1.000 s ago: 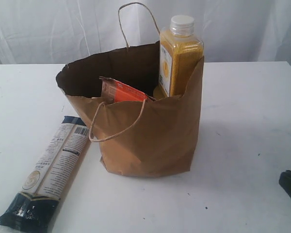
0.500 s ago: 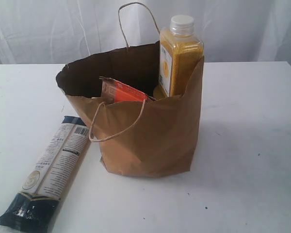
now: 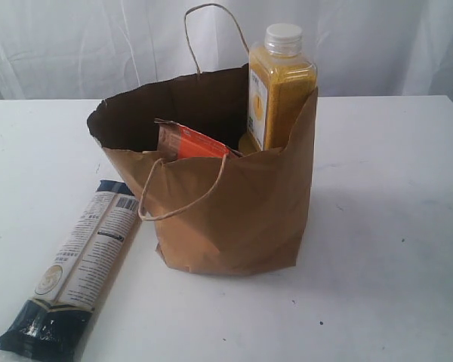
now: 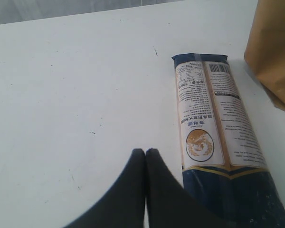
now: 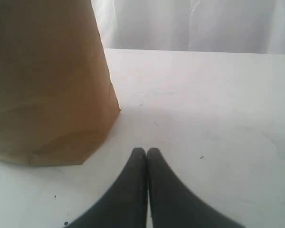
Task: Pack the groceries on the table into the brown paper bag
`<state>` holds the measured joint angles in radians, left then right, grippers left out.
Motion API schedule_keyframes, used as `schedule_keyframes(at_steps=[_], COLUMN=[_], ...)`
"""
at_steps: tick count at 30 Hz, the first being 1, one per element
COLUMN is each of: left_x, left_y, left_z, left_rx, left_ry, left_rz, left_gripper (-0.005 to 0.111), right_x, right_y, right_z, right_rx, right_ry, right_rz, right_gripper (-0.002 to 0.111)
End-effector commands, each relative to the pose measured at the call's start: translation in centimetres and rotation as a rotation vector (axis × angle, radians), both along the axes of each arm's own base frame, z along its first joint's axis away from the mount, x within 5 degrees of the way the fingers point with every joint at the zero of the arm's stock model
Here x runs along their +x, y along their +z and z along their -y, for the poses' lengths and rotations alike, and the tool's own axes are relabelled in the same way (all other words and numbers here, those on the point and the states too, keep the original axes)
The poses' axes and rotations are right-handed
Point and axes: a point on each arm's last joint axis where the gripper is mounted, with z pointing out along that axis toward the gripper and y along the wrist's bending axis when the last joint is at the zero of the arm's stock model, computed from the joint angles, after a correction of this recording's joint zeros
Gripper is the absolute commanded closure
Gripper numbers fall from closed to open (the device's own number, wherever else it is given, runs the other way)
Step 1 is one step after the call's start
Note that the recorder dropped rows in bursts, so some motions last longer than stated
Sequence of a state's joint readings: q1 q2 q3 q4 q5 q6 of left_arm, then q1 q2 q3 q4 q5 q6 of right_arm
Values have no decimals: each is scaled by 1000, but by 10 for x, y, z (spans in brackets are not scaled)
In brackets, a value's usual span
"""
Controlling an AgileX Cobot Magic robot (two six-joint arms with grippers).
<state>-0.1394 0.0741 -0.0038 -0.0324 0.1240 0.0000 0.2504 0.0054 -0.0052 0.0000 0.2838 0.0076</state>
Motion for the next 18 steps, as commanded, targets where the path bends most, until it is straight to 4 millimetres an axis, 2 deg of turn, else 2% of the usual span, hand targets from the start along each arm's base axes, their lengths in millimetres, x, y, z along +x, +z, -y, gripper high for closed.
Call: schedule_keyframes(at_steps=[1, 18], left_x=[0, 0], left_y=[-1, -1], left_z=[0, 0], left_rx=[-8, -8], left_ry=[2, 2], left_rz=[-2, -2], left_gripper=[107, 107], right_x=[0, 0], right_y=[-2, -2], right_z=[0, 0], right_rx=[-8, -20], right_ry=[-3, 0], right_rz=[-2, -1], right_gripper=[108, 108])
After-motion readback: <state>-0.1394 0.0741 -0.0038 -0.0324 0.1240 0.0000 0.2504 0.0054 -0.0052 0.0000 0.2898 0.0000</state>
